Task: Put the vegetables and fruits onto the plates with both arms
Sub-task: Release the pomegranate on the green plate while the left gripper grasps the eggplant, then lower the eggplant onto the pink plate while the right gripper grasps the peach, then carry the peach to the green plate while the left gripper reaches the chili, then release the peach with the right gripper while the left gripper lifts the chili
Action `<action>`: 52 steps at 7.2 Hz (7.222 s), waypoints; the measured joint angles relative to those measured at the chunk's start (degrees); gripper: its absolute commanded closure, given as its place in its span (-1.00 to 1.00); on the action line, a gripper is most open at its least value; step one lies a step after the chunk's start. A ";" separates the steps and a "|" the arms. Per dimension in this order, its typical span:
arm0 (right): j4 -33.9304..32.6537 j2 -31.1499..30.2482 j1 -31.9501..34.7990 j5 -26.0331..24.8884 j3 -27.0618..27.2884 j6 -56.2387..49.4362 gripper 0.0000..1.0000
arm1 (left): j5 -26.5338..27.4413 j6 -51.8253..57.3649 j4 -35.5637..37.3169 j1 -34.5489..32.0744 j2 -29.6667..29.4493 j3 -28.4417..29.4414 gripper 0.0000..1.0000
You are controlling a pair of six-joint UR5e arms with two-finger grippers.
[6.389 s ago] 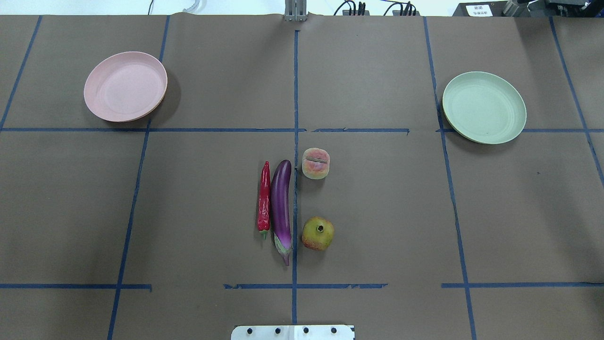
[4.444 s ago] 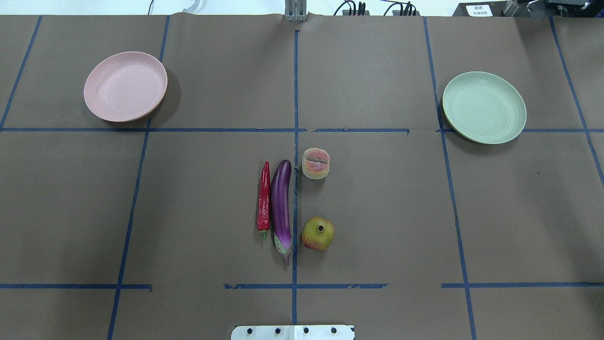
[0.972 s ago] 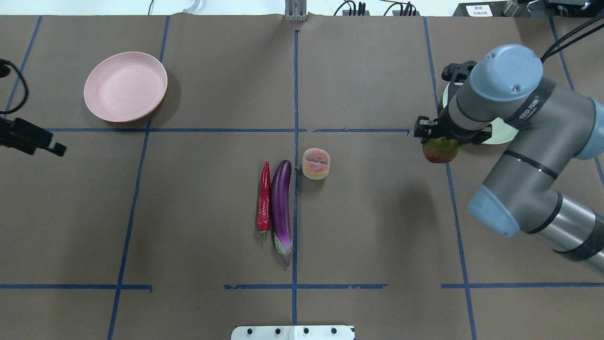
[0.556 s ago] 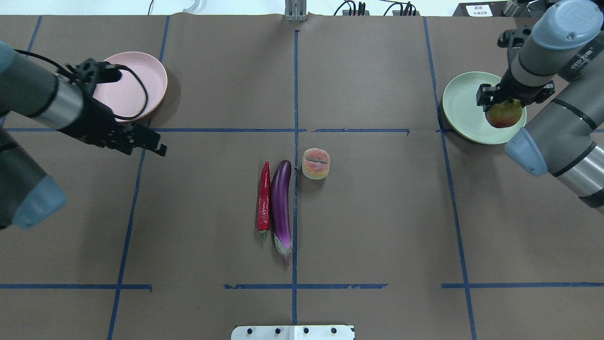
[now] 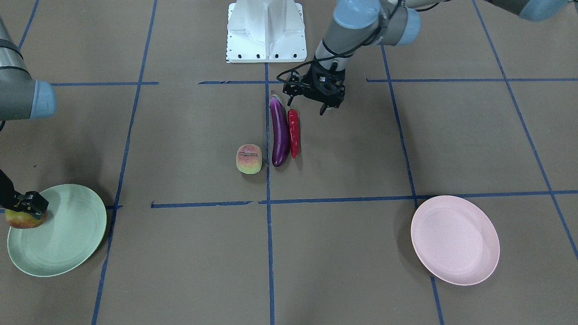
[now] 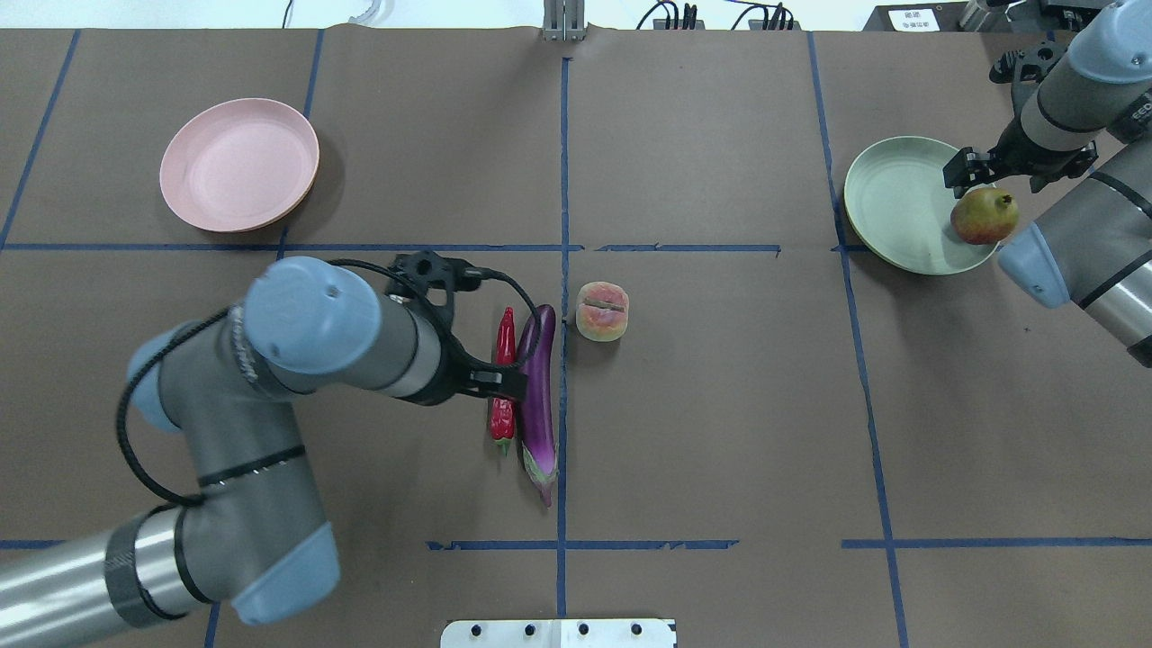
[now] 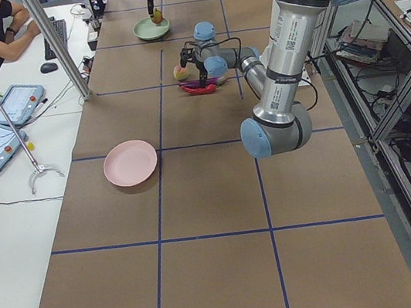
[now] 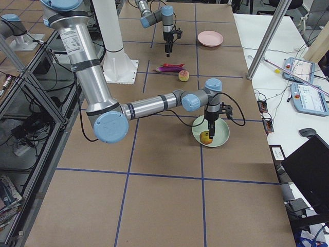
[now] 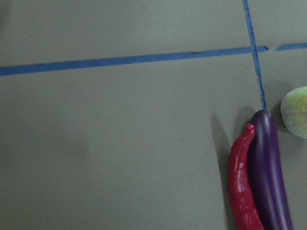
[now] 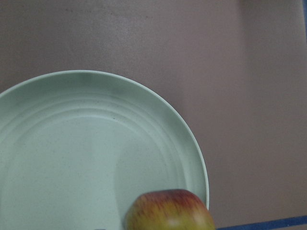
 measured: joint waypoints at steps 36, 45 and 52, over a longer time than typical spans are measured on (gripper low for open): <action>1.50 9.29 -23.53 -7.59 14.39 51.43 1.00 | -11.15 16.35 -28.05 -31.01 9.30 27.83 -1.00; 2.17 -2.75 -6.11 -2.94 7.37 18.23 -1.00 | 1.95 -6.29 0.31 -4.67 -9.98 15.27 -1.00; 1.33 -6.85 -1.70 12.77 18.61 18.60 -1.00 | 5.07 -6.50 6.01 2.12 -7.25 12.30 1.00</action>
